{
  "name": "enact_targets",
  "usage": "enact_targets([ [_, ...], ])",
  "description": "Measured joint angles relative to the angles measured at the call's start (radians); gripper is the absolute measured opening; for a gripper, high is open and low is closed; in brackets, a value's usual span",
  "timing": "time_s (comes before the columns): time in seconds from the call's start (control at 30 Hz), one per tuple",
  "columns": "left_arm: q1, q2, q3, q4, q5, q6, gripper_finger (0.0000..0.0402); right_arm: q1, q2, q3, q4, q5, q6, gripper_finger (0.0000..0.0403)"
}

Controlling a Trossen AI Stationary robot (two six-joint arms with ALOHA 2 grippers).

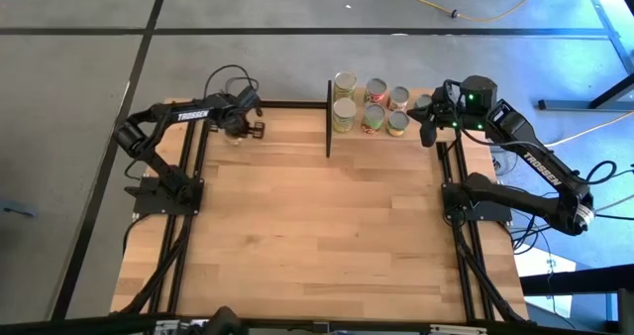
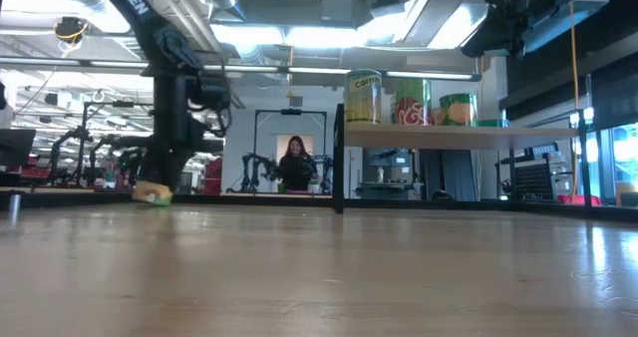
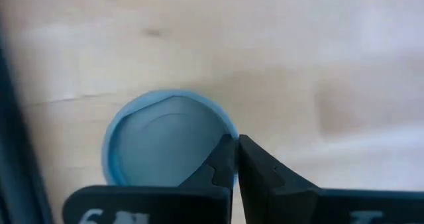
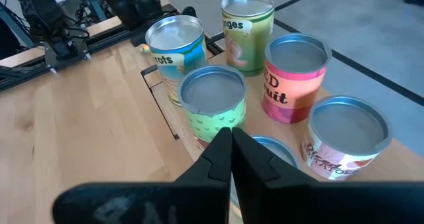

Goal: Pick and place cans onto a shelf
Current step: Move the green and yellow can to the middle of the table

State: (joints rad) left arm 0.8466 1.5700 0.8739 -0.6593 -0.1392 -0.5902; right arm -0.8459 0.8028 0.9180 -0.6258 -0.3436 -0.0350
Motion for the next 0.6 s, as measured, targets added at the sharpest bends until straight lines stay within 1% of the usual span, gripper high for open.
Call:
enact_targets([
  [0.07, -0.033, 0.0, 0.026, -0.027, 0.034, 0.065, 0.0001, 0.0, 0.0, 0.0, 0.0, 0.0, 0.004, 0.0012],
  [0.23, -0.135, 0.0, 0.08, -0.077, 0.042, 0.184, 0.0001, 0.0, 0.0, 0.0, -0.001, 0.0, 0.003, 0.0012],
  [0.3, -0.176, 0.0, 0.095, -0.075, 0.073, 0.257, 0.0, 0.0, 0.0, 0.0, -0.001, 0.0, 0.002, 0.0012],
  [0.37, -0.219, 0.0, 0.102, -0.074, 0.109, 0.33, 0.0, 0.0, 0.0, 0.0, -0.001, 0.0, 0.0, 0.0012],
  [0.6, -0.374, 0.0, 0.105, -0.075, 0.136, 0.506, 0.0, 0.0, 0.0, 0.0, -0.01, 0.0, -0.007, 0.0012],
])
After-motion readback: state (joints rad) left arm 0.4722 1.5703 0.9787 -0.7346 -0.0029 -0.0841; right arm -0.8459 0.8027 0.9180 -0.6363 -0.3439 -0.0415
